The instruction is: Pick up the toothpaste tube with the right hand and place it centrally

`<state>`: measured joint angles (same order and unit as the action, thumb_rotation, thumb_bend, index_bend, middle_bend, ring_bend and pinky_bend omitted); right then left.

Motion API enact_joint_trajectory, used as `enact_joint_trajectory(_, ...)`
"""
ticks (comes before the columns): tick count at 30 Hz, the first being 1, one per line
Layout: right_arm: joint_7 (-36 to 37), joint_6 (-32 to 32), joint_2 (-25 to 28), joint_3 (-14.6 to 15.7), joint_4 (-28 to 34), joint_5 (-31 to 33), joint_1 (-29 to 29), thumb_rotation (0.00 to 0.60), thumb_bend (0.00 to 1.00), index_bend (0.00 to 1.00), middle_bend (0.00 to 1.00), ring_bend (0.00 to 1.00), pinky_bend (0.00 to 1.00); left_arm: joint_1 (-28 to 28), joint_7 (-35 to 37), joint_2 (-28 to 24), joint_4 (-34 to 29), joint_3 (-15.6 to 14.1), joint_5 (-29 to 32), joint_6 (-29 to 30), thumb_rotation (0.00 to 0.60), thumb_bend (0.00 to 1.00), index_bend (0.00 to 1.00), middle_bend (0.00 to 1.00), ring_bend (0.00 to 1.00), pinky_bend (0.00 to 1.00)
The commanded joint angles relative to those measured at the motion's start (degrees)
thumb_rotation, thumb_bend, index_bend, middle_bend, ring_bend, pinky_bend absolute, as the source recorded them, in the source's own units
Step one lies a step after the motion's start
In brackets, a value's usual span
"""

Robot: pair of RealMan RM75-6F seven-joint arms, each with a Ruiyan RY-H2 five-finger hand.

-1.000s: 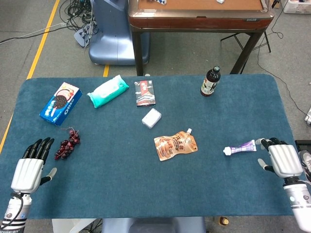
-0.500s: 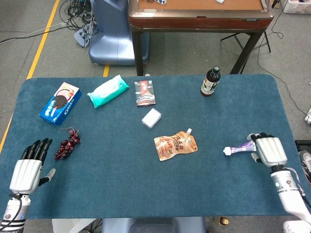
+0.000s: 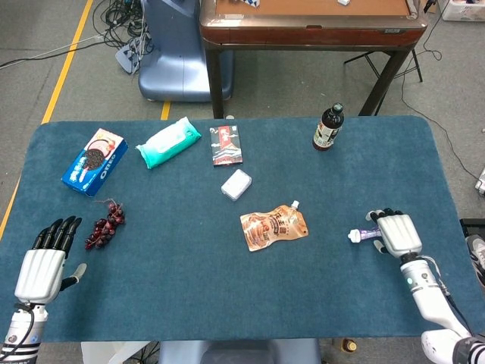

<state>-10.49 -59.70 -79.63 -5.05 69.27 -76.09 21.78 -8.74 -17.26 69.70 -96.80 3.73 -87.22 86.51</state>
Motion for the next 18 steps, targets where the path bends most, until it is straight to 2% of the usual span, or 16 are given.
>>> enact_joint_trajectory(1, 0.6, 0.7, -0.9, 0.4, -1.3, -0.3, 0.4, 0.6, 0.28, 0.33, 0.37, 0.27, 0.35, 0.0, 0.0, 0.0, 0.0, 0.0, 0.0, 0.0, 0.6, 0.21, 0.0, 0.07, 0.08, 0.12)
enact_joint_trajectory(18, 2.2, 2.1, -3.9, 1.4, -6.6, -1.1, 1.4, 0.6, 0.32, 0.41, 0.43, 0.29, 0.35, 0.0, 0.0, 0.2, 0.3, 0.1, 0.3, -0.2, 0.6, 0.21, 0.0, 0.07, 0.08, 0.12)
